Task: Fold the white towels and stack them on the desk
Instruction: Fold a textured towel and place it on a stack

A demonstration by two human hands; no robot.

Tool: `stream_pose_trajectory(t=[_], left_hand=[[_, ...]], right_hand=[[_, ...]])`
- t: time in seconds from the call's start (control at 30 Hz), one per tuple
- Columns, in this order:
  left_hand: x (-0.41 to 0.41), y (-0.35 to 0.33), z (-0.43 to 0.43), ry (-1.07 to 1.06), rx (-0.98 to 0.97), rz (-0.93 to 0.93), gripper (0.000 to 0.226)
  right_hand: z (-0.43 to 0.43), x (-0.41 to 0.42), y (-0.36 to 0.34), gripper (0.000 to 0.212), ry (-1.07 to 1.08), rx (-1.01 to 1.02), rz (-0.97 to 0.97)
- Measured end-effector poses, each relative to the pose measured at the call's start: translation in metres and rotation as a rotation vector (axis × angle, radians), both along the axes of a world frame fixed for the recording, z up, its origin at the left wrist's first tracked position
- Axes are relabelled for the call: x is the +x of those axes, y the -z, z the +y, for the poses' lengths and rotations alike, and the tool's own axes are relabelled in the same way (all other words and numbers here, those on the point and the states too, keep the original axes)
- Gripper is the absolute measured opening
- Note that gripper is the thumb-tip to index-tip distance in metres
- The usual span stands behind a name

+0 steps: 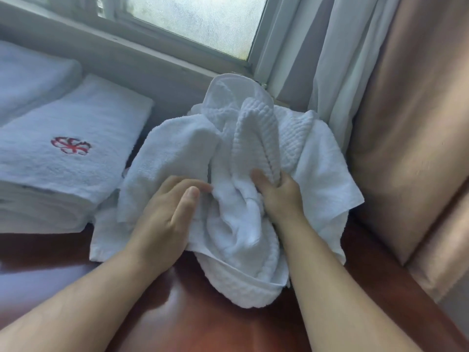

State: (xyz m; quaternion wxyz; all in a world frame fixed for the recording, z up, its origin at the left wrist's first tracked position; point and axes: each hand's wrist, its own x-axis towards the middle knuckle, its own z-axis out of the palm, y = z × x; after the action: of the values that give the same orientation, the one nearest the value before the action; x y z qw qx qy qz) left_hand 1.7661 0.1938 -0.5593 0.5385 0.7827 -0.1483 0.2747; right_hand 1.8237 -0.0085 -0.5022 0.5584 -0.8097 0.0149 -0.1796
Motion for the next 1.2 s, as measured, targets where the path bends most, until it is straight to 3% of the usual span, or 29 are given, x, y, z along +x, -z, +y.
stream_pose_trajectory(t=[0.1,0.17,0.37,0.4,0.47,0.53,0.6,0.67,0.73,0.8,0.87,0.93,1.07,1.2], left_hand=[[0.000,0.002,-0.001,-0.007,-0.034,0.047,0.057],[-0.001,0.001,-0.003,0.024,-0.078,0.079,0.060],[-0.009,-0.003,-0.001,0.021,-0.068,0.154,0.072],[-0.012,-0.006,0.000,-0.016,-0.038,0.143,0.072],[-0.018,-0.011,0.003,-0.112,0.094,0.142,0.075],[-0.026,-0.012,0.008,-0.148,0.248,0.175,0.079],[-0.033,-0.010,0.018,-0.127,0.329,0.203,0.079],[-0.036,-0.008,0.030,-0.134,0.344,0.206,0.071],[-0.039,-0.006,0.040,-0.143,0.325,0.205,0.066],[-0.044,-0.001,0.046,-0.110,0.328,0.212,0.063],[-0.048,0.003,0.046,-0.063,0.373,0.231,0.062],[-0.048,0.004,0.046,-0.037,0.425,0.253,0.063],[-0.046,-0.004,0.048,0.020,0.455,0.285,0.067],[-0.038,-0.014,0.046,0.067,0.371,0.324,0.066]], right_hand=[[-0.020,-0.021,-0.006,0.019,-0.097,0.341,-0.084],[-0.027,-0.037,-0.010,0.014,-0.155,0.508,-0.031],[-0.040,-0.089,-0.007,0.037,-0.140,0.681,0.269],[-0.043,-0.097,-0.010,0.044,-0.074,0.585,0.344],[-0.045,-0.104,-0.010,0.066,0.208,0.135,0.401],[-0.029,-0.112,-0.018,0.085,0.526,-0.317,0.170],[-0.002,-0.114,-0.025,0.103,0.304,-0.376,0.054],[0.025,-0.106,-0.020,0.124,0.010,-0.523,0.282],[0.042,-0.095,-0.008,0.129,-0.049,-0.784,0.437],[0.052,-0.086,0.001,0.107,0.012,-0.903,0.418],[0.056,-0.079,0.009,0.067,0.069,-0.900,0.327],[0.056,-0.081,0.015,0.044,0.108,-0.872,0.252],[0.040,-0.093,0.008,0.027,0.141,-0.688,0.060],[-0.008,-0.109,-0.032,0.026,0.475,-0.468,-0.344]])
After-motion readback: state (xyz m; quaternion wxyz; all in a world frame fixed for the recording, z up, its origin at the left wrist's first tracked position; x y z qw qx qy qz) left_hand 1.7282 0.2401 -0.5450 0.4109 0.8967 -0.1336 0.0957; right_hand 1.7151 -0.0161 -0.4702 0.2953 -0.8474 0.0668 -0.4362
